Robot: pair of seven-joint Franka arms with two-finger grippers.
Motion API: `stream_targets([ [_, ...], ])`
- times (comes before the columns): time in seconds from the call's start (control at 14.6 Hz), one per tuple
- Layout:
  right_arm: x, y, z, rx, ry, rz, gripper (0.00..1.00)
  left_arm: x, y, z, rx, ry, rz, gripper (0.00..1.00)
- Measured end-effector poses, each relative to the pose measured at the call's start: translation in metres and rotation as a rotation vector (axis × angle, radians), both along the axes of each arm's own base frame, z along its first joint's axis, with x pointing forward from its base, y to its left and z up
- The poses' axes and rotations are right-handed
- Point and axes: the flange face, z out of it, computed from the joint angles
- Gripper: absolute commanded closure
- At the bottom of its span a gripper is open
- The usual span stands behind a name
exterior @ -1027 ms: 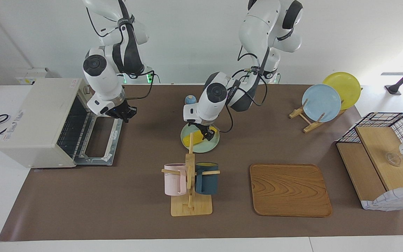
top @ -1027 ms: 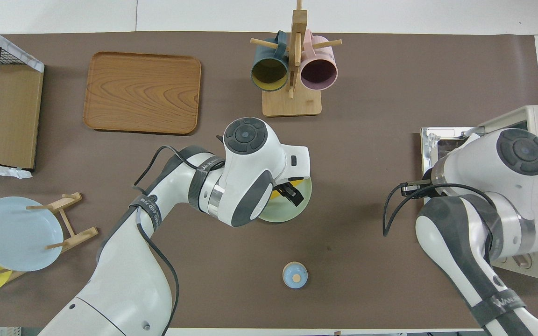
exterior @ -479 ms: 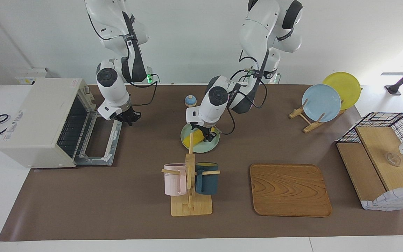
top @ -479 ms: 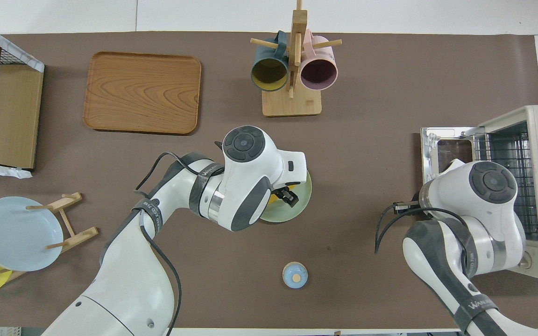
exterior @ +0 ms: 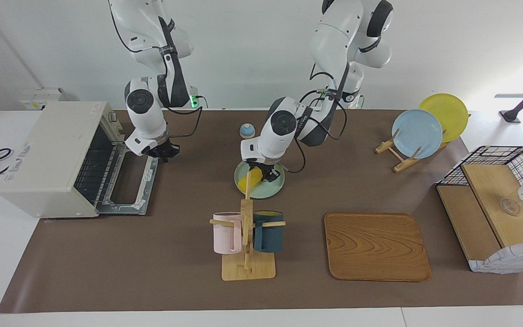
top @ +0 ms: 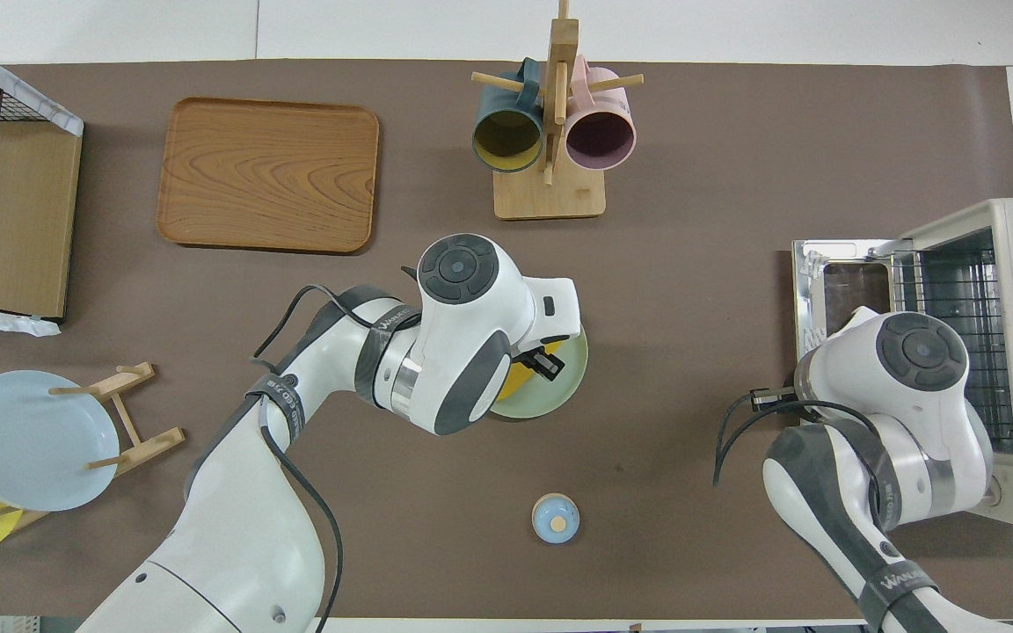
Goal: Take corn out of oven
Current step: 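Lift the corn with the left gripper and carry it to the wooden tray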
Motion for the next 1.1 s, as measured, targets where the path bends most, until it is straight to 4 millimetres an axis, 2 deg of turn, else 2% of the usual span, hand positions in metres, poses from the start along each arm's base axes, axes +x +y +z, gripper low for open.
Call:
stream_targets([
  [0.14,-0.003,-0.007,-0.003,-0.012,-0.003,0.001,1.00,0.005,0.008,0.022,-0.018,0.016,0.033,1.00],
  [0.21,-0.004,-0.009,-0.004,-0.012,-0.005,-0.002,1.00,0.011,0.019,0.037,-0.021,0.023,0.057,1.00],
  [0.34,-0.005,-0.009,-0.004,-0.013,-0.008,-0.001,1.00,0.027,0.049,0.069,-0.021,0.035,0.144,1.00],
  [0.48,-0.006,-0.007,-0.004,-0.029,-0.012,0.003,1.00,0.045,0.084,0.092,-0.017,0.047,0.251,1.00],
  [0.62,-0.007,0.001,-0.005,-0.080,-0.021,0.016,1.00,0.064,0.118,0.098,-0.005,0.054,0.352,1.00],
  [0.82,-0.007,0.013,-0.001,-0.160,-0.017,0.039,1.00,0.096,0.176,0.095,0.046,0.028,0.480,1.00],
  [0.96,0.000,0.017,0.015,-0.193,0.018,0.037,1.00,0.119,0.222,0.099,0.063,0.005,0.560,1.00],
  [1.1,0.013,0.017,0.039,-0.235,0.029,0.038,1.00,0.142,0.262,0.101,0.082,-0.024,0.618,1.00],
])
